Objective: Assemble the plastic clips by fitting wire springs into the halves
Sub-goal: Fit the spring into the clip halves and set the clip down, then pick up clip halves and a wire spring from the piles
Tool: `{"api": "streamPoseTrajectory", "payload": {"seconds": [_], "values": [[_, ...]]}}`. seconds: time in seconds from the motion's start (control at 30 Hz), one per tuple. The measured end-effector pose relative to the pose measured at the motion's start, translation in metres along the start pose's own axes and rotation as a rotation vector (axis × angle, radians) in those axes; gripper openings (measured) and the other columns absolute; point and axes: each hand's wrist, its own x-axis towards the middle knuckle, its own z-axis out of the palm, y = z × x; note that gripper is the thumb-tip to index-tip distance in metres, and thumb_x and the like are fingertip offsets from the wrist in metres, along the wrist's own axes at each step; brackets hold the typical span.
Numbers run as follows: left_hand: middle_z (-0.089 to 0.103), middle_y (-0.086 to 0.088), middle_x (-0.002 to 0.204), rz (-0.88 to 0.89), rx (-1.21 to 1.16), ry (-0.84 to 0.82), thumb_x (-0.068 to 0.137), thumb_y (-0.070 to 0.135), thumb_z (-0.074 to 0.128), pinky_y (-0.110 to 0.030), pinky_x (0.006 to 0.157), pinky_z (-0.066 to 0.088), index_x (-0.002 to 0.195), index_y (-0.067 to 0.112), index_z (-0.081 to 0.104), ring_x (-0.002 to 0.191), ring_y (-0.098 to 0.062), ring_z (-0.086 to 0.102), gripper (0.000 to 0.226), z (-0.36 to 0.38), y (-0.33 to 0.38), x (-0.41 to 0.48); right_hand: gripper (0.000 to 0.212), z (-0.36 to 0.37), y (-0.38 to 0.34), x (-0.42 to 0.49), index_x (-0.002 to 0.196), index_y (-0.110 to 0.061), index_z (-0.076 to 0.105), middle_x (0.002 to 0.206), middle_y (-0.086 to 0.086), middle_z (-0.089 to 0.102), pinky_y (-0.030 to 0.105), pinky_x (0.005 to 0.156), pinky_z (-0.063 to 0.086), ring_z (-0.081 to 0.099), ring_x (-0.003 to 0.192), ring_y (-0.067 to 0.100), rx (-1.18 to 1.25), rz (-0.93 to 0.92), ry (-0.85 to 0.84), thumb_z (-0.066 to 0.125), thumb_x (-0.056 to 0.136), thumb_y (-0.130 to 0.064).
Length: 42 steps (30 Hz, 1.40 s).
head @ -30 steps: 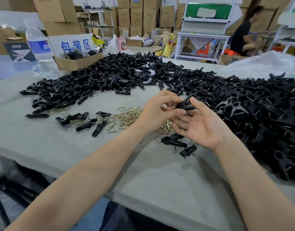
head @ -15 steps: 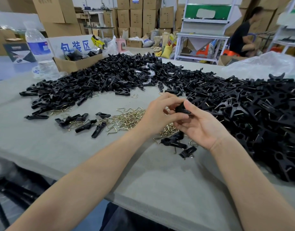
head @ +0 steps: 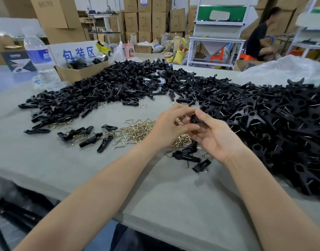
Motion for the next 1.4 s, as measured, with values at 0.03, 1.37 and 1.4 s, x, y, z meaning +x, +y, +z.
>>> {"api": "streamPoseTrajectory", "payload": {"seconds": [0.03, 1.37, 1.4], "values": [[0.057, 0.017, 0.102, -0.004, 0.036, 0.004, 0.082, 0.025, 0.074, -0.008, 0.075, 0.04, 0.123, 0.026, 0.062, 0.086, 0.003, 0.053, 0.043, -0.002, -0.002, 0.001, 0.019, 0.001, -0.002, -0.001, 0.087, -0.014, 0.075, 0.092, 0.011, 0.074, 0.028, 0.071, 0.057, 0.069, 0.075, 0.016, -0.026, -0.031, 0.025, 0.07, 0.073, -0.026], [0.067, 0.011, 0.112, -0.217, 0.152, -0.397, 0.09, 0.033, 0.063, -0.033, 0.09, 0.054, 0.12, 0.037, 0.056, 0.1, -0.002, 0.065, 0.03, -0.06, 0.001, 0.027, 0.038, 0.003, 0.009, -0.004, 0.12, -0.023, 0.065, 0.11, -0.002, 0.066, 0.027, 0.091, 0.037, 0.054, 0.104, 0.016, -1.128, -0.808, 0.506, 0.058, 0.086, -0.007], [0.065, 0.016, 0.114, -0.201, 0.282, -0.435, 0.091, 0.038, 0.06, -0.032, 0.094, 0.052, 0.12, 0.041, 0.055, 0.103, 0.003, 0.062, 0.03, -0.067, -0.001, 0.025, 0.04, -0.002, 0.007, -0.003, 0.119, -0.023, 0.066, 0.118, 0.002, 0.064, 0.033, 0.093, 0.03, 0.048, 0.111, 0.022, -1.3, -0.819, 0.63, 0.059, 0.083, -0.006]]}}
